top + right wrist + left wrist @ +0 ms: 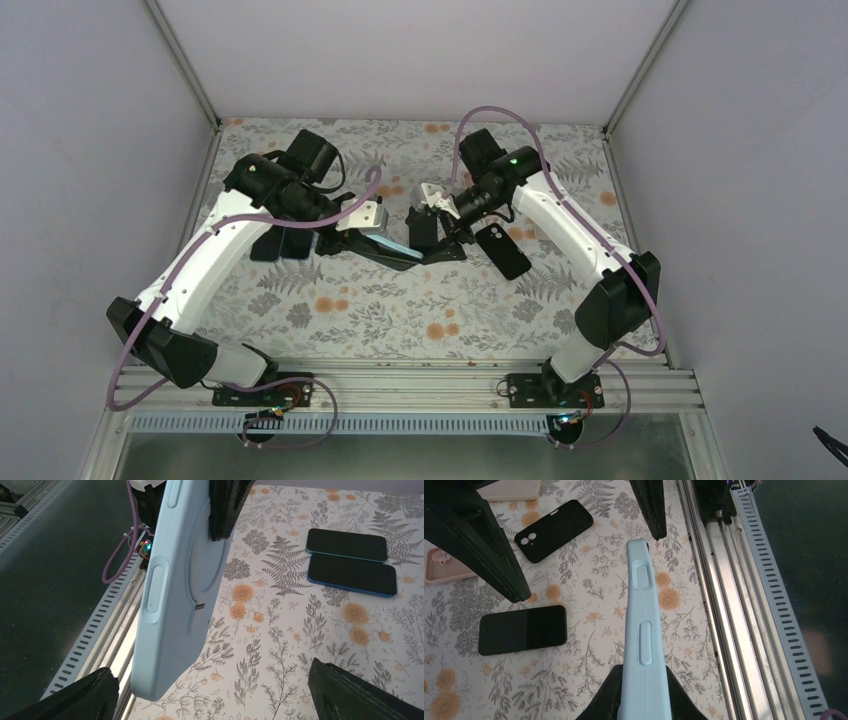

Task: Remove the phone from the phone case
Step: Remove the phone case from the phone.

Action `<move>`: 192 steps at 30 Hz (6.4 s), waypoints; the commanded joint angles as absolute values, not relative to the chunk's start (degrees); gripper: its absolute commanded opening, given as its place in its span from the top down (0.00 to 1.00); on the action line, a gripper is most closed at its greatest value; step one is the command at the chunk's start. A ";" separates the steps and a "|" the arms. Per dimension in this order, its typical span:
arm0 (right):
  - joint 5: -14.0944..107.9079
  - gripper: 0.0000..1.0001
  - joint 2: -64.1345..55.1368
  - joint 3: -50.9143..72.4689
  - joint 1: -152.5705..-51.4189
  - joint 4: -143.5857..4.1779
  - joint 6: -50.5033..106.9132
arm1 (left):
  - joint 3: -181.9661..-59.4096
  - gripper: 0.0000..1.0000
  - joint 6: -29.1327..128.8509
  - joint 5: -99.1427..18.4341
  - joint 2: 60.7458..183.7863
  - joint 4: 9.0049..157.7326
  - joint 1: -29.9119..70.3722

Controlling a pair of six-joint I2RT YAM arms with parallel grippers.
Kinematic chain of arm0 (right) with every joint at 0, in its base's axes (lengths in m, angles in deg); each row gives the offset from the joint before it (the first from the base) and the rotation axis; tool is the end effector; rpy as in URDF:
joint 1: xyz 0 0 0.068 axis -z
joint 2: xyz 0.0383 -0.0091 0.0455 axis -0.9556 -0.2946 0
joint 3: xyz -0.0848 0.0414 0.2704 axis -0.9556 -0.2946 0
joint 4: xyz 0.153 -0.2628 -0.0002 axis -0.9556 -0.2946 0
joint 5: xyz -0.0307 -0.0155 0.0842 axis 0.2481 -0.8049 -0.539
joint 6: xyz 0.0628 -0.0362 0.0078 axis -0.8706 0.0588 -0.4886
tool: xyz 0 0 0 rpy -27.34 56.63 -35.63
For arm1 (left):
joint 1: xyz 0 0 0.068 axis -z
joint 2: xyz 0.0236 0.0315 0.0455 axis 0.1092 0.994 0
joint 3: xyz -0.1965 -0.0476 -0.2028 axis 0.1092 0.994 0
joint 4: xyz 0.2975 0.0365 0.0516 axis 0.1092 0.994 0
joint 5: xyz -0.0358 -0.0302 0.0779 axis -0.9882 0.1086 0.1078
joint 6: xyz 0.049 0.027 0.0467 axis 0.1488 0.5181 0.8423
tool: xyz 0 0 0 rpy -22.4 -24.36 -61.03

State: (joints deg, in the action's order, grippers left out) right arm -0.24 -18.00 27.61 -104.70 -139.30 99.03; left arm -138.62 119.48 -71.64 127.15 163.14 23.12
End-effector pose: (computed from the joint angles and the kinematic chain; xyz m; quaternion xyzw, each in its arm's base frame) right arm 0.2860 0.2358 0.3360 -0.6986 0.5354 0.3989 0.2572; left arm 0.2375 -0.1781 0.3843 0.6852 0.6226 -0.2771 0.2573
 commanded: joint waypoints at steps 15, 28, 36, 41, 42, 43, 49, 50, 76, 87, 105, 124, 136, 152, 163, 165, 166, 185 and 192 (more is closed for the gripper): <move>-0.05 0.04 -23.57 31.75 -102.62 -137.06 97.24 | -140.07 0.98 120.21 -74.34 125.50 162.55 23.09; -0.62 0.05 -25.26 34.38 -101.74 -142.75 101.28 | -139.58 0.98 120.33 -73.28 125.56 162.07 23.09; -0.56 0.05 -24.38 33.11 -101.78 -142.76 101.65 | -139.82 0.98 120.30 -73.49 126.07 161.77 23.09; -0.72 0.05 -24.58 33.10 -101.76 -142.76 101.73 | -139.53 0.98 120.09 -73.05 126.02 161.75 23.09; -0.81 0.05 -24.51 33.06 -101.74 -142.76 101.81 | -139.51 0.98 120.07 -73.01 126.00 161.69 23.09; -0.80 0.05 -24.45 33.08 -101.77 -142.76 101.89 | -139.49 0.98 120.10 -72.92 125.97 161.75 23.09; -0.73 0.06 -24.16 32.80 -101.73 -142.72 101.92 | -139.22 0.98 120.14 -72.37 125.96 161.68 23.09; -0.66 0.06 -24.13 32.84 -101.74 -142.76 101.91 | -139.18 0.98 120.14 -72.39 125.88 161.67 23.09; 8.12 0.07 -24.21 33.43 -101.62 -126.18 87.33 | -138.95 0.98 120.46 -75.49 125.60 162.86 23.14; 12.26 0.07 -28.75 44.31 -101.78 -122.72 81.29 | -138.39 0.98 121.44 -77.03 125.67 163.17 23.17; 5.34 0.06 -22.27 39.65 -102.93 -137.47 95.09 | -137.21 0.98 121.04 -74.49 125.25 161.37 23.17; 3.79 0.07 -12.70 21.98 -104.26 -132.58 92.87 | -138.88 0.98 119.42 -73.48 125.69 161.03 23.17; 2.91 0.07 -15.24 24.27 -104.45 -132.82 93.00 | -138.62 0.98 119.42 -73.27 125.58 160.69 23.17; 2.44 0.07 -14.83 24.35 -105.08 -134.36 94.19 | -138.10 0.98 119.23 -72.76 125.41 160.13 23.09; 4.62 0.09 -15.88 24.22 -104.40 -129.77 91.19 | -138.70 0.98 119.57 -73.32 125.26 161.12 23.09; 4.72 0.09 -16.26 24.45 -104.04 -129.71 91.27 | -138.78 0.98 119.58 -73.31 125.14 161.15 23.09; 5.04 0.09 -16.34 24.46 -103.97 -129.43 91.04 | -138.90 0.98 119.57 -73.38 125.17 161.33 23.08; 20.55 0.09 -22.70 32.98 -108.68 -111.03 76.84 | -143.88 0.98 121.01 -79.00 126.64 163.09 22.56; 4.97 0.09 -23.27 35.94 -117.08 -109.09 72.56 | -148.10 0.98 120.17 -81.06 127.96 160.00 19.30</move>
